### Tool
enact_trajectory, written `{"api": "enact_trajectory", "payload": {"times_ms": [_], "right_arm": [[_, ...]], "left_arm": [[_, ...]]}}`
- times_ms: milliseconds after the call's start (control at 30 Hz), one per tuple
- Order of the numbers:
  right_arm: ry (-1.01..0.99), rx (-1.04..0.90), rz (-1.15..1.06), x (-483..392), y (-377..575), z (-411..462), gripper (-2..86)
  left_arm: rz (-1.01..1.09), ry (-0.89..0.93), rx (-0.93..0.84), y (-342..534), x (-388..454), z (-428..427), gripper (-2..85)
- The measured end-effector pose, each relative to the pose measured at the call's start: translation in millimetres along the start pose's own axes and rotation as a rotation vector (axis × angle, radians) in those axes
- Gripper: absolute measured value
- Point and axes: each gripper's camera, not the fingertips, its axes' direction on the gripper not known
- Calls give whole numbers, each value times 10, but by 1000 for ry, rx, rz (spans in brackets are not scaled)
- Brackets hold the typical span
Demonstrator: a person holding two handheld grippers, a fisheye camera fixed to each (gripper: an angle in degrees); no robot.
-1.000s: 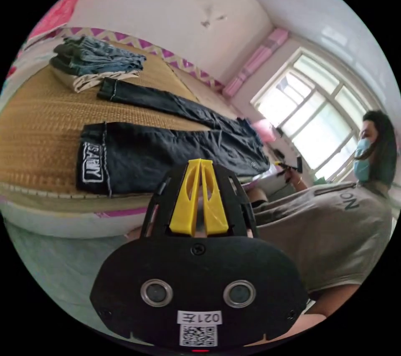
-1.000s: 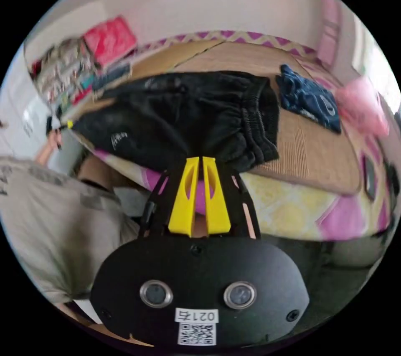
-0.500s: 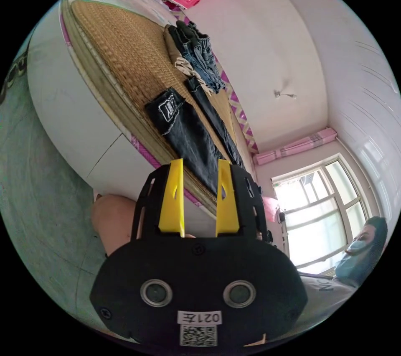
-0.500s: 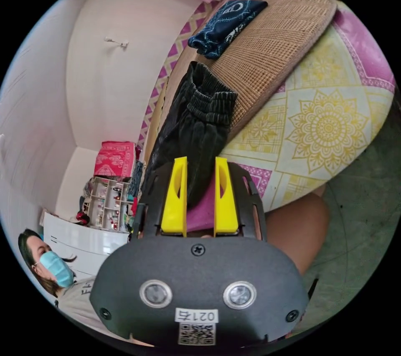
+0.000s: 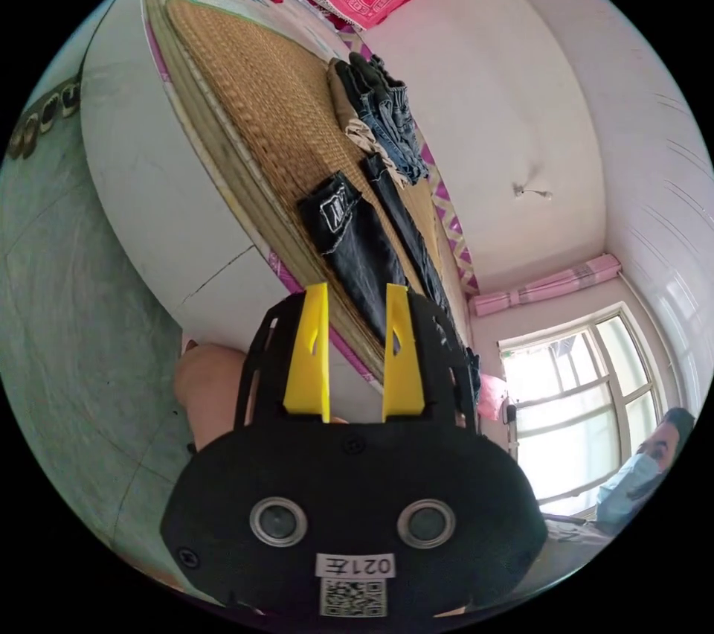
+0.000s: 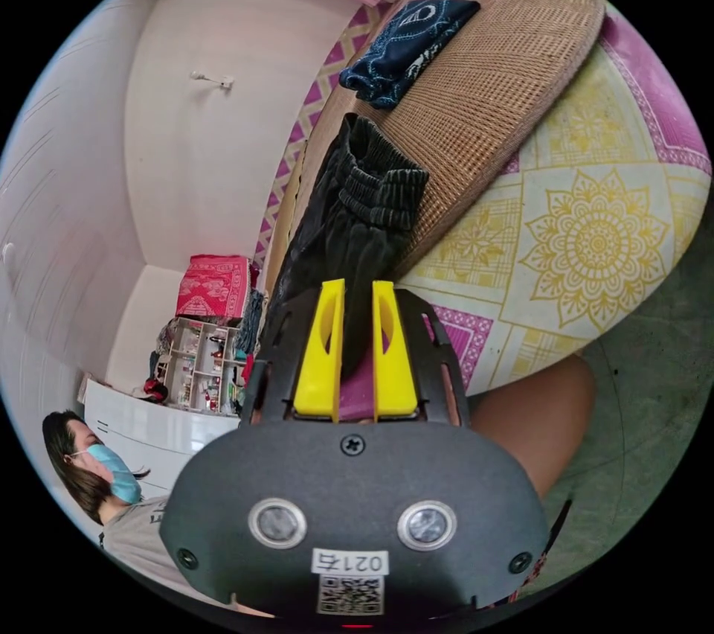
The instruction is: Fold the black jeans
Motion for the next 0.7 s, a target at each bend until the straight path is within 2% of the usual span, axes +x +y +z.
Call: {"api": "enact_trajectory", "payload": {"times_ms": [233, 300, 700], "right_arm": [[-25, 5, 25, 302, 114, -48, 61], [-30, 6, 26, 386, 169, -54, 61], [-57, 11, 37, 945, 515, 99, 56]], "left_arm": [[-17, -23, -26, -108, -78, 138, 71], [1, 45, -22, -83, -136, 126, 36], [-13, 29, -53, 105, -376, 471, 72]]}}
